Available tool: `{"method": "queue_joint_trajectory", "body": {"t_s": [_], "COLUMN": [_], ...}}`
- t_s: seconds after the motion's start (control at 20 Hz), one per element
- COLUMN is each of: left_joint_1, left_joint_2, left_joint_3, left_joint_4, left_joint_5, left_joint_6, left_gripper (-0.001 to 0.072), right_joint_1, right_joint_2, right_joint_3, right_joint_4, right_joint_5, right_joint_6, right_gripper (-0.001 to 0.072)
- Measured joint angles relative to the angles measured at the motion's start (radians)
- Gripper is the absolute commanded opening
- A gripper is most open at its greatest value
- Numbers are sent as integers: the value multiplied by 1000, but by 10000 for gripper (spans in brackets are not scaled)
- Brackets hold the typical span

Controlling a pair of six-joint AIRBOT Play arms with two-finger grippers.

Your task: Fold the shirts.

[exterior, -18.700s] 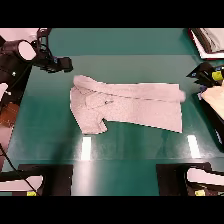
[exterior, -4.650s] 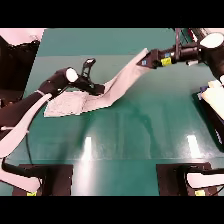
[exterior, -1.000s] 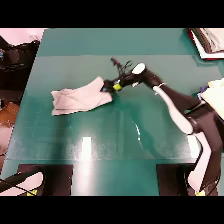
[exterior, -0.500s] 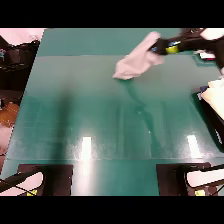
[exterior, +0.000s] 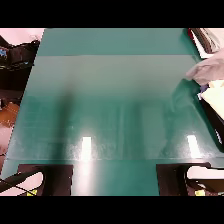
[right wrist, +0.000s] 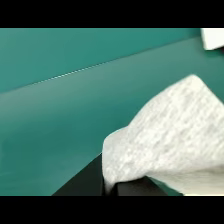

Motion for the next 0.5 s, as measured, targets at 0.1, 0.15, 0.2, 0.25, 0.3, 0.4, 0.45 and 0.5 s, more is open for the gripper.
{"method": "queue_joint_trajectory", "body": {"t_s": [0.1, 0.15, 0.2, 0.25, 0.3, 0.4, 0.45, 0.5], "left_joint_1": [0, 0, 0, 0, 0, 0, 0, 0], "left_joint_2": [0, 0, 0, 0, 0, 0, 0, 0], "left_joint_3": [0, 0, 0, 0, 0, 0, 0, 0], "left_joint_4": [-12, -16, -19, -20, -23, -24, -24, -26], "left_joint_5": [0, 0, 0, 0, 0, 0, 0, 0], "left_joint_6": [0, 0, 0, 0, 0, 0, 3, 10], "left_gripper": [22, 22, 22, 22, 23, 23, 22, 22], "right_joint_1": [-60, -83, -101, -116, -129, -146, -154, -159], "right_joint_2": [10, 18, 26, 35, 48, 74, 89, 103], "right_joint_3": [0, 0, 0, 0, 0, 0, 0, 0], "right_joint_4": [24, 37, 45, 51, 55, 54, 47, 40], "right_joint_5": [10, 12, 13, 16, 18, 26, 27, 28], "right_joint_6": [-14, -21, -29, -40, -53, -76, -89, -101], "right_gripper": [8, 8, 8, 8, 8, 8, 8, 8]}}
